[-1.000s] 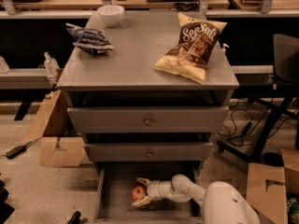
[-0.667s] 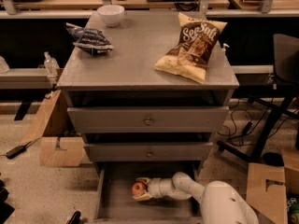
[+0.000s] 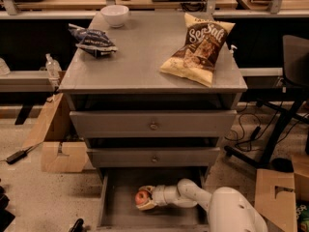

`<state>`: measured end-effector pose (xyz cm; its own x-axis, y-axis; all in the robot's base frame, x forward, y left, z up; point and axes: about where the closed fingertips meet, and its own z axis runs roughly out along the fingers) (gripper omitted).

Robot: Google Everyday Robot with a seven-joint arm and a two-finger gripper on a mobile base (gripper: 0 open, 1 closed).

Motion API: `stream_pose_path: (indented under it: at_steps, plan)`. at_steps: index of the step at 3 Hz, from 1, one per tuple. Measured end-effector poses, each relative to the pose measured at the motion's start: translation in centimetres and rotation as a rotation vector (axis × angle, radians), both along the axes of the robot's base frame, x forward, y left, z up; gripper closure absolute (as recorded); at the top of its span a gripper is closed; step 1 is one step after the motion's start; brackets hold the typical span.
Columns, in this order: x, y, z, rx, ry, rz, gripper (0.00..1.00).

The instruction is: Pick apple from bottom drawer and place on counter

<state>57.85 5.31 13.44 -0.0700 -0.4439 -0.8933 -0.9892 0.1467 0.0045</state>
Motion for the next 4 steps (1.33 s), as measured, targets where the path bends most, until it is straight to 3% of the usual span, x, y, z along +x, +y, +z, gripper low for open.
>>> stream_pose_path:
  at_steps: [1, 2, 3, 4]
  plan:
    - [-1.2, -1.8, 4.9, 0.007, -0.001, -0.001, 1.0]
    - [-1.8, -5.4, 12.4, 0.009, -0.02, -0.023, 1.0]
    - [-3.1, -9.4, 23.2, 0.0, -0.02, -0.11, 1.0]
    - [-3.4, -11.3, 30.8, -0.022, -0.03, -0.142, 1.0]
